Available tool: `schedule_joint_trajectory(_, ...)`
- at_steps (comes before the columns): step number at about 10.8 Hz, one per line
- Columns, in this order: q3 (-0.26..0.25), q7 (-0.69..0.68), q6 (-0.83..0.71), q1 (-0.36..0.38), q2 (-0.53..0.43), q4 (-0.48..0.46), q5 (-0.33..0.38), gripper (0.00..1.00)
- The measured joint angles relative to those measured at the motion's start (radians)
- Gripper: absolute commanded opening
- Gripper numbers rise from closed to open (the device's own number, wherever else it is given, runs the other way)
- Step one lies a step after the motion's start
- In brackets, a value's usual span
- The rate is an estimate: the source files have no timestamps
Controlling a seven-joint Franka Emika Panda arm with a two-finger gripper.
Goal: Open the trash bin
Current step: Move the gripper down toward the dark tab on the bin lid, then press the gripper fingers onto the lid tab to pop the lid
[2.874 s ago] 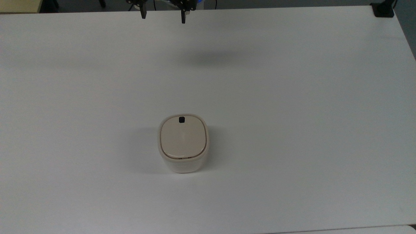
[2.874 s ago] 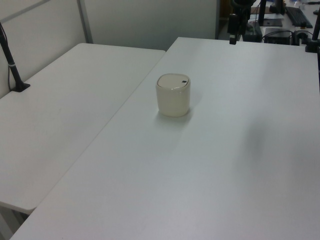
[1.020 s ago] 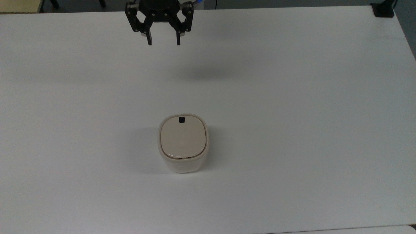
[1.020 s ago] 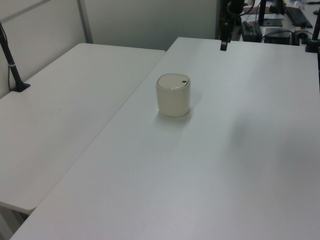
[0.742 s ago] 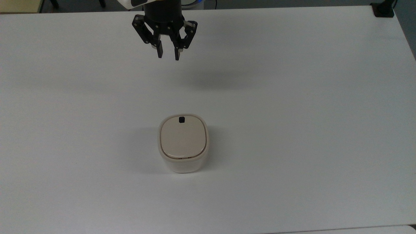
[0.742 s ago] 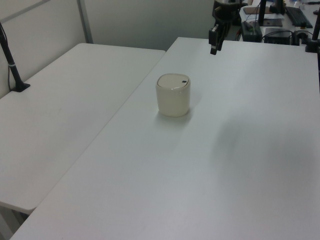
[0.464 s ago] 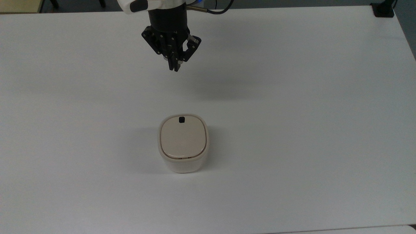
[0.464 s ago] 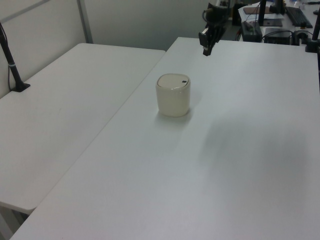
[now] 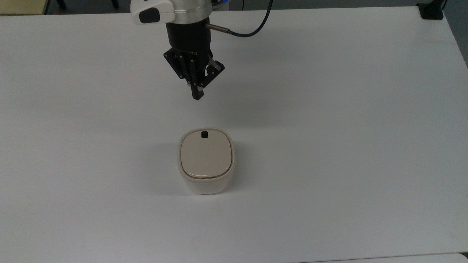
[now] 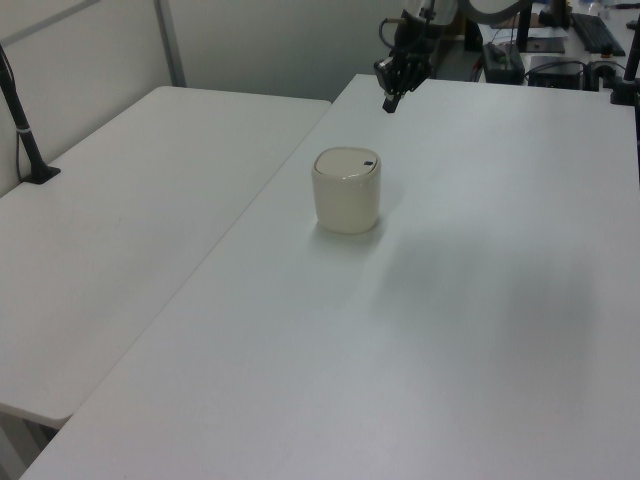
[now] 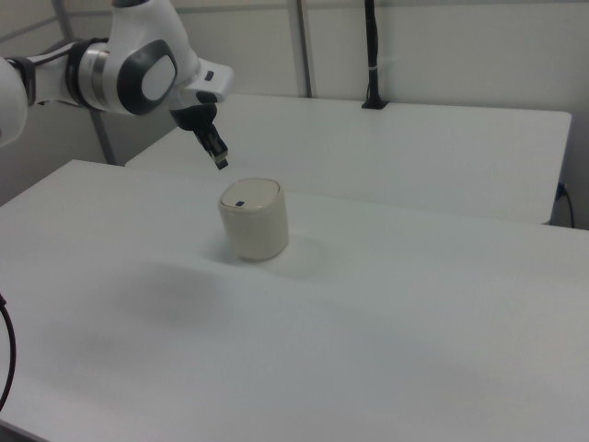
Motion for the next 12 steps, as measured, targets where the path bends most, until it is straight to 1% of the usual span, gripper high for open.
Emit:
schedule_joint_trajectory(4,0.001,0.044,0.104,0.017,0.072,0.0,-0.001,0.0)
schedule_joint_trajectory(10,0.001,0.049,0.216,0.03,0.163,0.0,-0.005,0.0)
schedule_joint_trajectory(12,0.001,0.049,0.239,0.03,0.184,0.0,-0.025,0.0)
